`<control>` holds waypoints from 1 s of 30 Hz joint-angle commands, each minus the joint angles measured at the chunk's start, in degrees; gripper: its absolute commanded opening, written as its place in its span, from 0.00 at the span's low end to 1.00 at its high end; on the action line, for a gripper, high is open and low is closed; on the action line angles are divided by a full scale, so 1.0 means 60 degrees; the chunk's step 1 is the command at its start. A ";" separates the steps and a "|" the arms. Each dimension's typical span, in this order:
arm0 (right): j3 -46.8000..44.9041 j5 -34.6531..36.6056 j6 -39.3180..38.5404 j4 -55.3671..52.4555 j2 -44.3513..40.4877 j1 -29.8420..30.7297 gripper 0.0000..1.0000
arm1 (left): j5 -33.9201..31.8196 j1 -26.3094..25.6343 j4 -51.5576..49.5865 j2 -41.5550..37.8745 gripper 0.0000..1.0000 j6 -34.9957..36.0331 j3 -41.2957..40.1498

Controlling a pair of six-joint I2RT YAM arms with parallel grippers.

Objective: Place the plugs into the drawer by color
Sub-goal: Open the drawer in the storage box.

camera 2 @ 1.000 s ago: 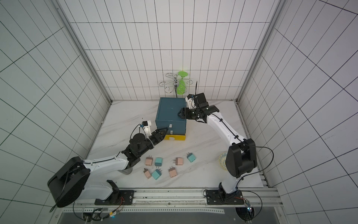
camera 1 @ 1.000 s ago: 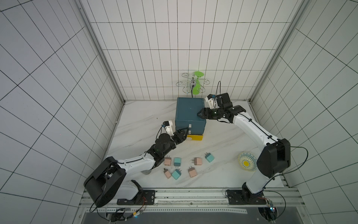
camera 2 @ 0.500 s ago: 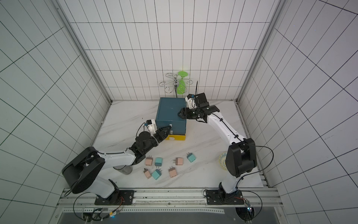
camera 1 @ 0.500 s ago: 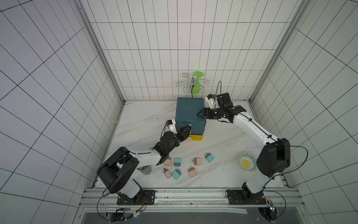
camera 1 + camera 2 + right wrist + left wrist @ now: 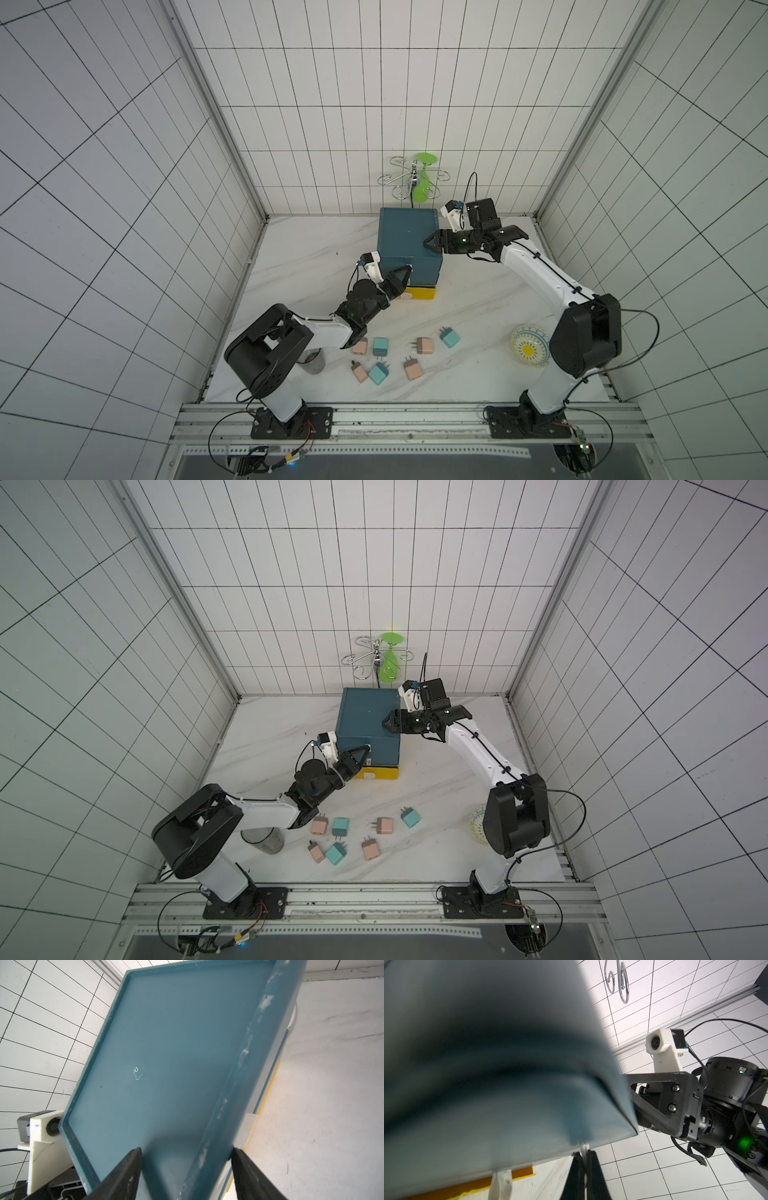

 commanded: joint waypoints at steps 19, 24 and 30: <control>-0.0249 0.0505 0.0296 -0.1198 0.0403 -0.0399 0.72 | -0.0282 -0.1942 -0.3346 -0.3686 0.00 -0.0302 -0.2028; -0.0288 0.0502 0.0336 -0.1206 0.0251 -0.0378 0.73 | -0.0122 -0.2239 -0.3320 -0.3406 0.10 -0.0211 -0.1905; -0.0333 0.0476 0.0512 -0.1184 0.0054 -0.0339 0.80 | -0.0146 -0.2304 -0.1937 -0.3172 0.28 -0.0526 -0.2599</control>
